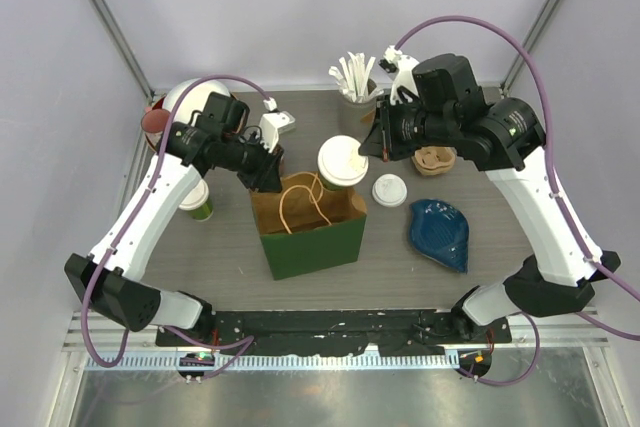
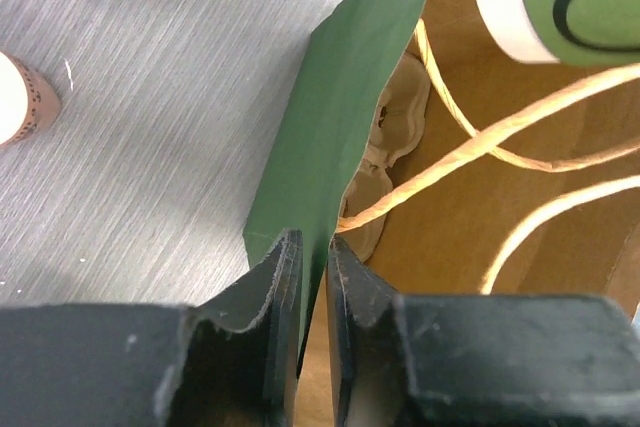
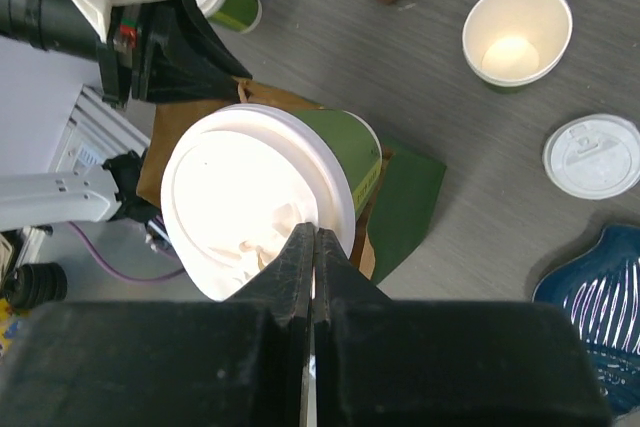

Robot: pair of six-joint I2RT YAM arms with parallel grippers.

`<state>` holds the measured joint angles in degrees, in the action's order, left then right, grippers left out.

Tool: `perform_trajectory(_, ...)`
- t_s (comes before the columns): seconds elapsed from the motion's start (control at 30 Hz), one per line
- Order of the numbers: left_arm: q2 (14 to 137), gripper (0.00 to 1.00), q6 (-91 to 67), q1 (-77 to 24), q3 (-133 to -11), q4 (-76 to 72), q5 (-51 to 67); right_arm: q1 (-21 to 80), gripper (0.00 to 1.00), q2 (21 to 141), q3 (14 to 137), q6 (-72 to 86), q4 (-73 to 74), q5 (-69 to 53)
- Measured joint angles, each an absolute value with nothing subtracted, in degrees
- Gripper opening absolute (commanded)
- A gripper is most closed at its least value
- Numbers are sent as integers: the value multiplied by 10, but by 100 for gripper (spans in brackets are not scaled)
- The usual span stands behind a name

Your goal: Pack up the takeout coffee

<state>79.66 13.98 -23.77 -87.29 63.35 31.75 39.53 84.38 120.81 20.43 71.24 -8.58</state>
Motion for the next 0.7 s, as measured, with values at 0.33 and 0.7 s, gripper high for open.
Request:
perform_trajectory(0.33, 797, 0, 136, -247, -873, 625, 311, 415, 1, 844, 1169, 188, 744, -123)
perform_trajectory(0.7, 784, 0, 111, -256, -873, 629, 324, 482, 1, 894, 1122, 189, 730, -107)
